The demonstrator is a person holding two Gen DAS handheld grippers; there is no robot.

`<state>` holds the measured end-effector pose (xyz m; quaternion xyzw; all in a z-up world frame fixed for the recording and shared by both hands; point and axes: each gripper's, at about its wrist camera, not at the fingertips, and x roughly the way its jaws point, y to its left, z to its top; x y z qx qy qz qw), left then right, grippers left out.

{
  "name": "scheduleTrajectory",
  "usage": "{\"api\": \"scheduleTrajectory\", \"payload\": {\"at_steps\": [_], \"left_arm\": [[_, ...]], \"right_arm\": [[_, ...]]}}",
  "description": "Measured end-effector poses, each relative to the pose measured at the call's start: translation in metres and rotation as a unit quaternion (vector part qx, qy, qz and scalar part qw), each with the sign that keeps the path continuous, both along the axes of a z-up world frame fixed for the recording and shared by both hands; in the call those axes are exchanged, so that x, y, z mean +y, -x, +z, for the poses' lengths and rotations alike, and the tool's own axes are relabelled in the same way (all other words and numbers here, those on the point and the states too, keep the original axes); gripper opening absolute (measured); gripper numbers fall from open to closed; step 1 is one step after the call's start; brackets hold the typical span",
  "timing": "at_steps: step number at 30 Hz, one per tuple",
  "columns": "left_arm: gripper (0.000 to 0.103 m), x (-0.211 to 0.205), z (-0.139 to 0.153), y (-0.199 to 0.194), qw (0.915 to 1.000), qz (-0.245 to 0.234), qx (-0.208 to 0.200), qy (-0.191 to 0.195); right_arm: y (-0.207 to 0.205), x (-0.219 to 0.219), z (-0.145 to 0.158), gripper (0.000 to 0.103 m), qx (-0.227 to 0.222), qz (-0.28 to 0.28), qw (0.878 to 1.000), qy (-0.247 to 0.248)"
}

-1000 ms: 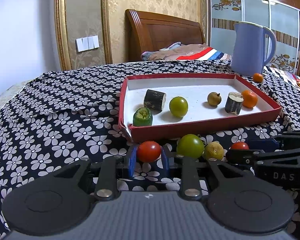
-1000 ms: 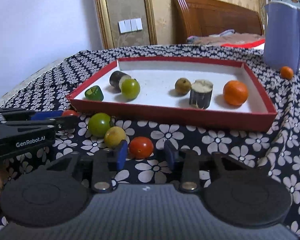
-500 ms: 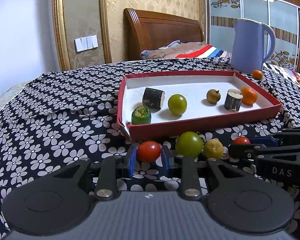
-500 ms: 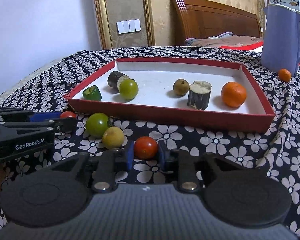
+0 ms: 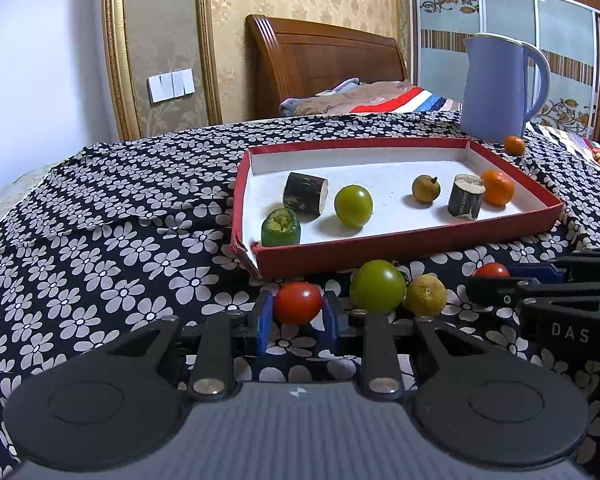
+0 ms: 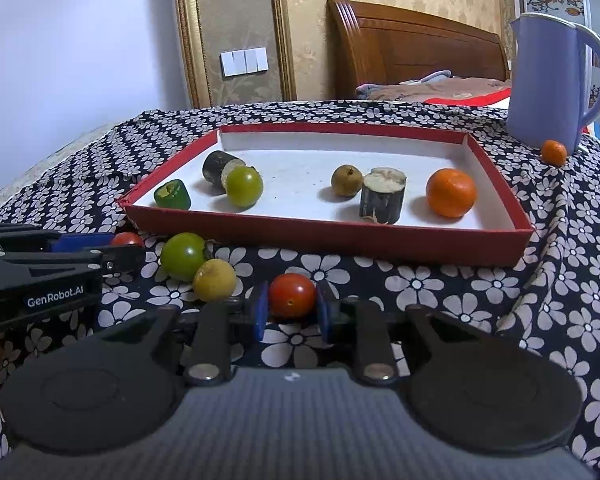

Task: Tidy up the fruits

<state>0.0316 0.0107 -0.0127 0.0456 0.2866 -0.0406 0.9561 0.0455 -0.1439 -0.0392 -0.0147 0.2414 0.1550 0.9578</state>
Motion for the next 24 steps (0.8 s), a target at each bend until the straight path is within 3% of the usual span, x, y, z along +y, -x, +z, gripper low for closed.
{"api": "scheduleTrajectory", "payload": {"at_steps": [8, 16, 24], "left_arm": [[0.026, -0.002, 0.007, 0.004, 0.9999, -0.009, -0.014, 0.000], [0.026, -0.009, 0.031, -0.012, 0.9994, -0.027, -0.013, 0.015], [0.026, -0.020, 0.032, -0.057, 0.9998, -0.019, 0.002, 0.006]], "right_arm": [[0.011, -0.007, 0.011, 0.024, -0.036, -0.013, 0.999, -0.002], [-0.005, -0.023, 0.046, 0.024, -0.071, -0.035, 0.997, 0.003], [-0.048, -0.017, 0.050, 0.024, -0.045, -0.033, 0.998, 0.005]]}}
